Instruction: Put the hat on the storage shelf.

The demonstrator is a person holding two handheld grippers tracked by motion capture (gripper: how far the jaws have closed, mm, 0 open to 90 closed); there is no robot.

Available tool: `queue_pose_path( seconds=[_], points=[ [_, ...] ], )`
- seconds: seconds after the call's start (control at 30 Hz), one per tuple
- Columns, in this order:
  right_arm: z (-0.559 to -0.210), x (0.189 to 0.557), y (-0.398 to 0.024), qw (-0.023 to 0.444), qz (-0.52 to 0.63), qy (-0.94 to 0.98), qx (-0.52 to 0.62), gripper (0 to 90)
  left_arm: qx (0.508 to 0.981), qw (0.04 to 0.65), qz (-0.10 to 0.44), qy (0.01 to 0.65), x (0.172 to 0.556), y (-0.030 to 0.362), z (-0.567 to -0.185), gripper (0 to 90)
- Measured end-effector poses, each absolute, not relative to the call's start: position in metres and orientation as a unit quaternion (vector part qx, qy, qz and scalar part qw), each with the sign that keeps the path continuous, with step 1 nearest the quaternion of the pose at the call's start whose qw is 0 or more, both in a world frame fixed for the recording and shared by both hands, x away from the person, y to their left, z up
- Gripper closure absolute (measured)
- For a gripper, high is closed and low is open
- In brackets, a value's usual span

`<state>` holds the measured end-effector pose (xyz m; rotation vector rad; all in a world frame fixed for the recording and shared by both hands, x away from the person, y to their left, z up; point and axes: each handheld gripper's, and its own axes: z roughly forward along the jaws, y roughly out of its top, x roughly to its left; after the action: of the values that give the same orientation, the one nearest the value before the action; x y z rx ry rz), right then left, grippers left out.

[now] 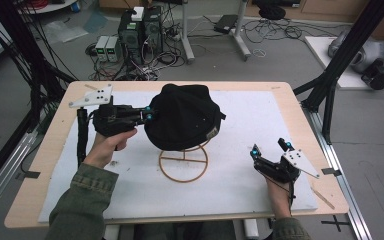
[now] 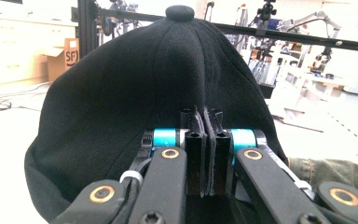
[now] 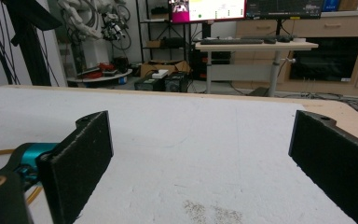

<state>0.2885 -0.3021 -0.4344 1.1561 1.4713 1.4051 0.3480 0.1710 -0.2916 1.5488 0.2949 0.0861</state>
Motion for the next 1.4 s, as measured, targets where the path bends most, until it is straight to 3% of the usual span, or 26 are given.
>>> queue_pose_path(
  seconds=[0.87,1.0,1.03,1.13,1.17,1.2,1.23,1.4],
  points=[
    [-0.434,0.288,-0.302,0.387,0.555,0.579,0.455,5.2,0.719,0.683,0.017,0.126,0.348,0.165,-0.296,83.3],
    [-0.434,0.288,-0.302,0.387,0.555,0.58,0.453,5.2,0.715,0.686,0.015,0.135,0.351,0.165,-0.298,74.1],
    [-0.434,0.288,-0.302,0.386,0.555,0.58,0.454,5.2,0.711,0.689,0.013,0.14,0.352,0.166,-0.299,67.1],
    [-0.434,0.288,-0.301,0.385,0.557,0.579,0.455,5.2,0.708,0.69,0.012,0.147,0.353,0.166,-0.301,64.6],
    [-0.434,0.288,-0.302,0.386,0.556,0.58,0.453,5.2,0.707,0.69,0.014,0.154,0.353,0.166,-0.301,51.5],
    [-0.434,0.288,-0.302,0.386,0.556,0.58,0.453,5.2,0.706,0.69,0.017,0.159,0.354,0.166,-0.301,51.5],
    [-0.434,0.288,-0.301,0.386,0.556,0.581,0.451,5.2,0.704,0.691,0.019,0.163,0.354,0.167,-0.302,44.1],
    [-0.434,0.288,-0.301,0.386,0.556,0.581,0.452,5.2,0.694,0.695,0.035,0.185,0.354,0.17,-0.302,35.6]
  ],
)
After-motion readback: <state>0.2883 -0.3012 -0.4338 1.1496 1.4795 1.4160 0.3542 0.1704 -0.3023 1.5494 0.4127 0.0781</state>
